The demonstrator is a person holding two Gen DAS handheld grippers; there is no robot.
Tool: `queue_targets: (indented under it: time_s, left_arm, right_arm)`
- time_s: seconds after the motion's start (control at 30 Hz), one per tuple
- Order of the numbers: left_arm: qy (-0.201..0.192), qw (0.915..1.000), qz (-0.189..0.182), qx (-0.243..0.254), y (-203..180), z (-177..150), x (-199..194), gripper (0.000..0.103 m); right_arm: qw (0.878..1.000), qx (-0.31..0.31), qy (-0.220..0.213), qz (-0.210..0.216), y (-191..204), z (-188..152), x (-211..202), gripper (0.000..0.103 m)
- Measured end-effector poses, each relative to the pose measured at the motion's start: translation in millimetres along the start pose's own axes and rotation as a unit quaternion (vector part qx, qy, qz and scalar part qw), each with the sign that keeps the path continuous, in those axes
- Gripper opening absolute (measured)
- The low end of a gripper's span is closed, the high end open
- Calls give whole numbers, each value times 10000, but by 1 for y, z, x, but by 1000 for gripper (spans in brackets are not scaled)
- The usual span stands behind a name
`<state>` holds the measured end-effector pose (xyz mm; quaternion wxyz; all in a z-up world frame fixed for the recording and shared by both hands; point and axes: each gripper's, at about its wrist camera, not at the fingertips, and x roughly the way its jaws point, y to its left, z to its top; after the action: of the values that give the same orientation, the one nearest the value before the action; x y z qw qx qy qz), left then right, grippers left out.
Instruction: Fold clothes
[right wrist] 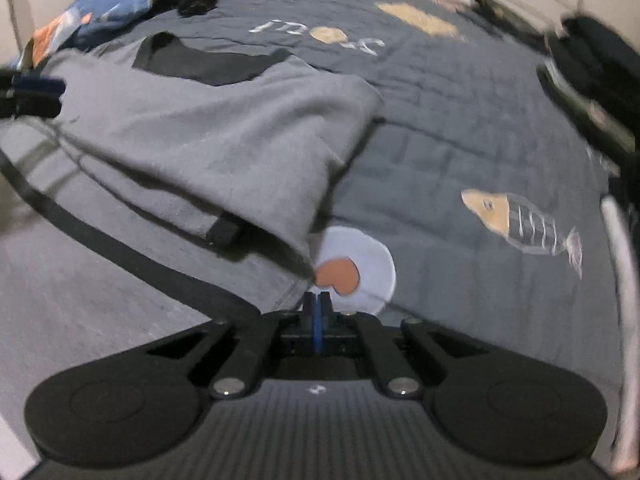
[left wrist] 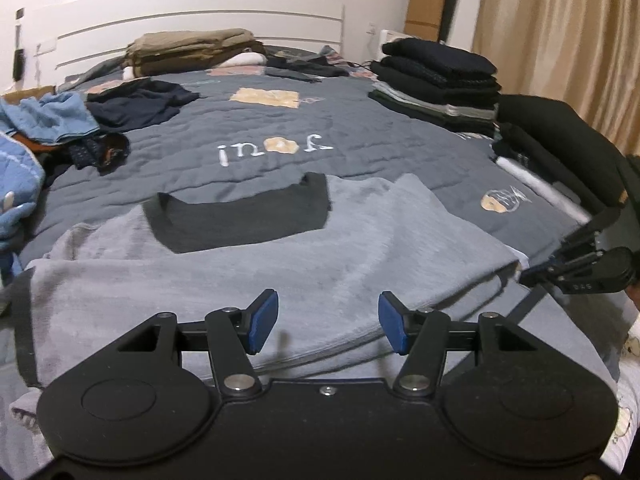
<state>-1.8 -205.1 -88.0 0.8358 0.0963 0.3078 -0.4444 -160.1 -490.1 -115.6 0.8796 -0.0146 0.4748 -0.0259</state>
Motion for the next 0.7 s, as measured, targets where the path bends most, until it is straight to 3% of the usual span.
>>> queue_targets:
  time_s: [0.1,0.2,0.27,0.37,0.5,0.7]
  left_arm:
    - [-63,9999,25,-95,5,3,-3,59]
    - [-117,9999,-2,-125,6,4,-6,60]
    - [-128,9999,-22,-101,5,4,-7,60]
    - [-128,9999,-40,-63,4,3,-8,60]
    - [-120,9999,-15,-88,7,3,-8,60]
    - [-109,9999,-27,-104,11,2,-8,60]
  right_arm:
    - [9978,486,-400,194,-12,7,-17,4]
    - [9861,1292,-918,504,-29,18,-33,8]
    - [9724,1814,-1275,724,-39,23,-39,18]
    - [9603,2202,-1522,783,-42,29,-33,46]
    - [9608,2404,-1258,575,-38,31,-7,51]
    - [9588,2661,-716,687,-34,31,29,51]
